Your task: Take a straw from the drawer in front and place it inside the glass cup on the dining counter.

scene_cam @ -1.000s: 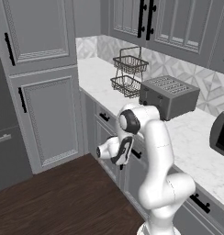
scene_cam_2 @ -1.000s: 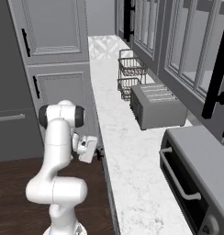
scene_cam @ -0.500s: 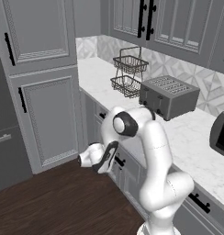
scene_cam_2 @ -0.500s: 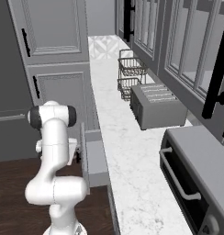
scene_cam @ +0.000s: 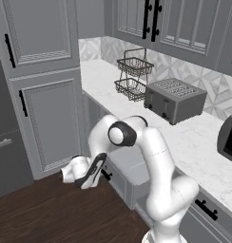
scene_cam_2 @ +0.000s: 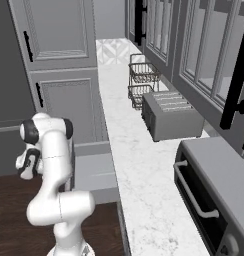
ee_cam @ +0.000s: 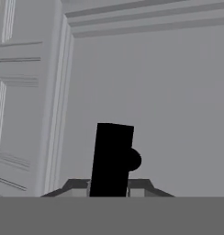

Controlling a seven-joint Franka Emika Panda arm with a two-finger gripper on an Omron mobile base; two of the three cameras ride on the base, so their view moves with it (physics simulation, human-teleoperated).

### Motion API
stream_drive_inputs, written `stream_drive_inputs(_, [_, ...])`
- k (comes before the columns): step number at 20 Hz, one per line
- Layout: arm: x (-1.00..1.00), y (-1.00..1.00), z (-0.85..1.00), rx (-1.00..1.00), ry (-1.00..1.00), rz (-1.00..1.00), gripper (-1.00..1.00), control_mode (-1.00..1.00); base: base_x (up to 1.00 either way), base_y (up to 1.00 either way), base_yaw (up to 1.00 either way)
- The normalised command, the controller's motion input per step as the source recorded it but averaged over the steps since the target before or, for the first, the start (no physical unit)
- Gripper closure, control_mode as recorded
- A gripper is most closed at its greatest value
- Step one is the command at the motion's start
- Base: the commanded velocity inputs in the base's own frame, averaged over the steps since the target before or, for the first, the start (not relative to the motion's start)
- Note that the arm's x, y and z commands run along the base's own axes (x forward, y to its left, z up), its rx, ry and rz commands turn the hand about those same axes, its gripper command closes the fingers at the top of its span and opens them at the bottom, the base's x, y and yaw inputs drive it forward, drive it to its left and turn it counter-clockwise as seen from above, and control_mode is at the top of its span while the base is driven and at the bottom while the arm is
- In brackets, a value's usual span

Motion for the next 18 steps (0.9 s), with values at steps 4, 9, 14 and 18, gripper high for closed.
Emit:
stream_drive_inputs(4, [-0.14,1.00,0.09,0.05,0.06,0.01,-1.00,-1.00,0.00,0.00,0.00])
stream_drive_inputs(9, [-0.10,0.49,0.35,0.29,0.11,0.00,-1.00,-1.00,0.00,0.00,0.00])
stream_drive_inputs(14, [-0.42,0.01,0.86,0.47,0.09,0.00,-1.00,-1.00,0.00,0.00,0.00])
stream_drive_inputs(18, [-0.46,-0.36,1.00,0.44,0.01,0.00,-1.00,-1.00,0.00,0.00,0.00])
